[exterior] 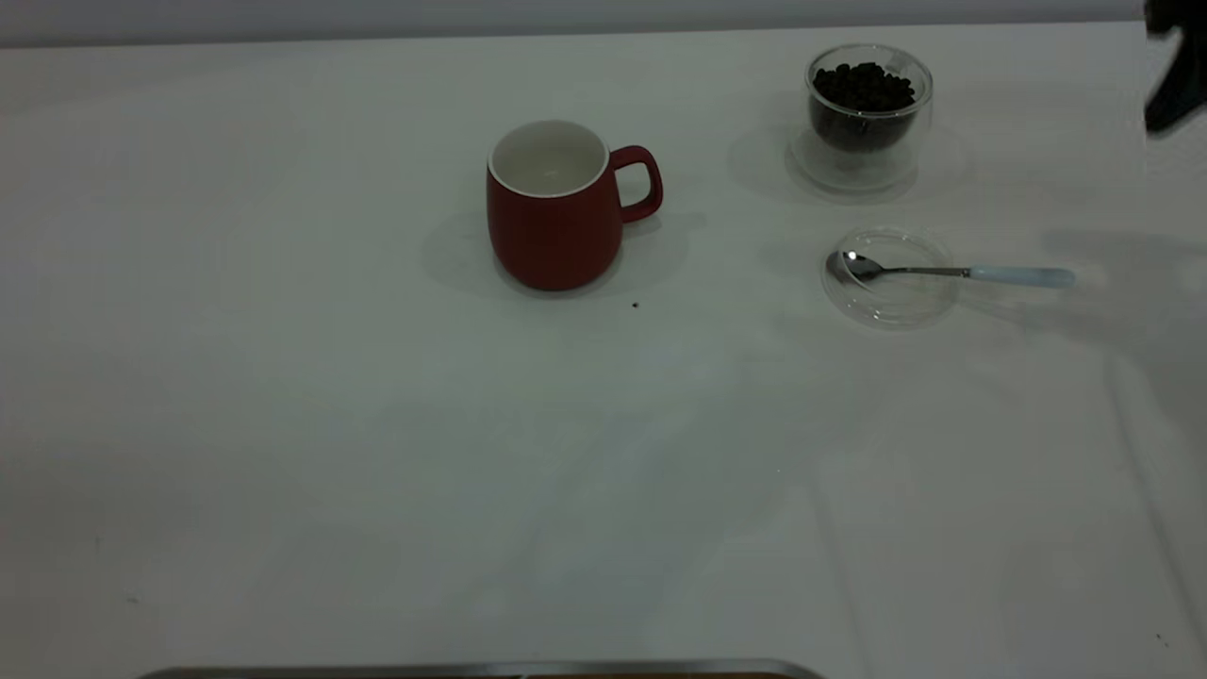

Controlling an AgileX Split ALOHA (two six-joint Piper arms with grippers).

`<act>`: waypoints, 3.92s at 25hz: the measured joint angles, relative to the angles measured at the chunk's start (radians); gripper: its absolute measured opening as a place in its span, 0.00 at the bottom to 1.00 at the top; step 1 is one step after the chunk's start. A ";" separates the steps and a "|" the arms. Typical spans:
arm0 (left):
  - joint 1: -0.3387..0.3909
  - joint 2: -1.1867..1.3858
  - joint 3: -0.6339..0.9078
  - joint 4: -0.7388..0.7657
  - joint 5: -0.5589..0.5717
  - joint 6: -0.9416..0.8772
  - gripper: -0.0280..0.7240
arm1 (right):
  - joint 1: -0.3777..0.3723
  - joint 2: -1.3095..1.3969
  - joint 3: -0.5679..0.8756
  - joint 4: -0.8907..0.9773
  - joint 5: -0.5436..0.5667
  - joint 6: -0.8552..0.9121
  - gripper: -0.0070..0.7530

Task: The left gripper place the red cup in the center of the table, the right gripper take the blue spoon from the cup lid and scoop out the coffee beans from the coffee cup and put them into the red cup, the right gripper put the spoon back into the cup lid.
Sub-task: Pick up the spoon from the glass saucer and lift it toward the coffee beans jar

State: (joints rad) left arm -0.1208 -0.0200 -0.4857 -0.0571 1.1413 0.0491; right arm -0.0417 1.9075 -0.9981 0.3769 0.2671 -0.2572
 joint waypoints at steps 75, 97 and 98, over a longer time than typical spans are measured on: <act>0.000 0.000 0.000 0.000 0.001 0.001 0.72 | -0.219 0.570 0.041 1.408 0.535 -1.411 0.58; 0.000 0.000 0.000 0.000 0.001 0.000 0.72 | -0.218 0.570 0.041 1.409 0.546 -1.411 0.35; 0.000 0.000 0.000 0.000 0.001 0.000 0.72 | -0.218 0.570 0.041 1.409 0.556 -1.411 0.32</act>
State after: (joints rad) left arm -0.1208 -0.0200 -0.4857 -0.0571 1.1423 0.0489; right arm -0.2600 2.4770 -0.9566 1.7861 0.8234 -1.6681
